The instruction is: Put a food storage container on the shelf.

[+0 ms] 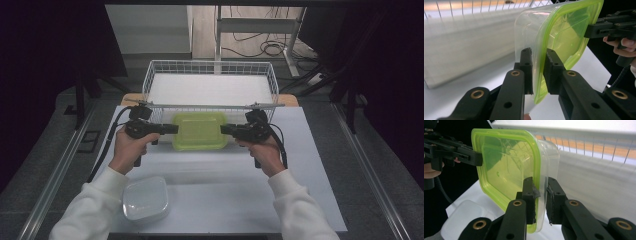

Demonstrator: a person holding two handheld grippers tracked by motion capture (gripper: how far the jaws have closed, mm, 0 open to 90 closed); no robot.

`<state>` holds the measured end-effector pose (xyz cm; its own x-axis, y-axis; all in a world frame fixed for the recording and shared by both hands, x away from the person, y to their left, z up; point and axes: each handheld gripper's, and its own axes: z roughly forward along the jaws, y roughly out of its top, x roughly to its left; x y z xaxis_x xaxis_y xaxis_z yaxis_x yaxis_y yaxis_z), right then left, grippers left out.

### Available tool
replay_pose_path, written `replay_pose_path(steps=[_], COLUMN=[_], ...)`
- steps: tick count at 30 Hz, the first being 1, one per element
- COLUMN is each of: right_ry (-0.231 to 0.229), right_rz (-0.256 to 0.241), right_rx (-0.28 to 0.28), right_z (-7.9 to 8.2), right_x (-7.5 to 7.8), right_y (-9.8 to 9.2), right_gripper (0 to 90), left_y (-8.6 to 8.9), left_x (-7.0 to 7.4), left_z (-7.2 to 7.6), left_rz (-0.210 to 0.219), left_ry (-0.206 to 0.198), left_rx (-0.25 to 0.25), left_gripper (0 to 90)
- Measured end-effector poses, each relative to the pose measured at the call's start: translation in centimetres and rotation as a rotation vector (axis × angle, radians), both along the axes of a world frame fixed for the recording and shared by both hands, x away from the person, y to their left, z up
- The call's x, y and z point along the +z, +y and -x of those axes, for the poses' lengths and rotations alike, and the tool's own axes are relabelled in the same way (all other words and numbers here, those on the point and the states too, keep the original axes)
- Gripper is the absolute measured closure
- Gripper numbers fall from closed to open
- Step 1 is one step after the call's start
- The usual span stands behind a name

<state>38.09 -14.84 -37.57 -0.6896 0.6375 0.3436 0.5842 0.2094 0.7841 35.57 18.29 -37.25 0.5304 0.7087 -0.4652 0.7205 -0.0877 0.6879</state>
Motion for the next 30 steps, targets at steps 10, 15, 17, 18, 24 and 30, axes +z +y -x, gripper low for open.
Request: replay_pose_path(steps=[10, 15, 17, 18, 24, 30], right_ry=[-0.033, -0.043, -0.047, -0.047, -0.058, -0.057], right_rz=[-0.031, -0.032, -0.036, -0.039, -0.05, -0.065], right_rx=[-0.01, -0.011, -0.013, -0.015, -0.013, -0.023], right_z=[-0.7, -1.6, -2.1, -2.3, -3.2, -5.2], right_x=[3.2, 4.8, 5.4, 5.7, 7.3, 9.2], right_y=[-0.3, -0.3, -0.3, -0.4, -0.5, -0.8], right_gripper=[78.1, 78.1, 78.1, 78.1, 78.1, 78.1], left_y=[0.0, 0.0, 0.1, 0.0, -0.1, -0.1], left_x=[3.4, 5.0, 5.3, 5.9, 7.6, 9.0], left_z=[-1.4, -2.3, -2.6, -2.9, -4.0, -6.3], left_rz=[0.012, 0.012, 0.01, 0.011, 0.008, 0.04], left_ry=[-0.027, -0.039, -0.039, -0.046, -0.059, -0.045], left_rx=[-0.01, -0.011, -0.014, -0.013, -0.016, -0.023], left_gripper=[79.5, 79.6, 79.6, 79.6, 79.6, 79.6])
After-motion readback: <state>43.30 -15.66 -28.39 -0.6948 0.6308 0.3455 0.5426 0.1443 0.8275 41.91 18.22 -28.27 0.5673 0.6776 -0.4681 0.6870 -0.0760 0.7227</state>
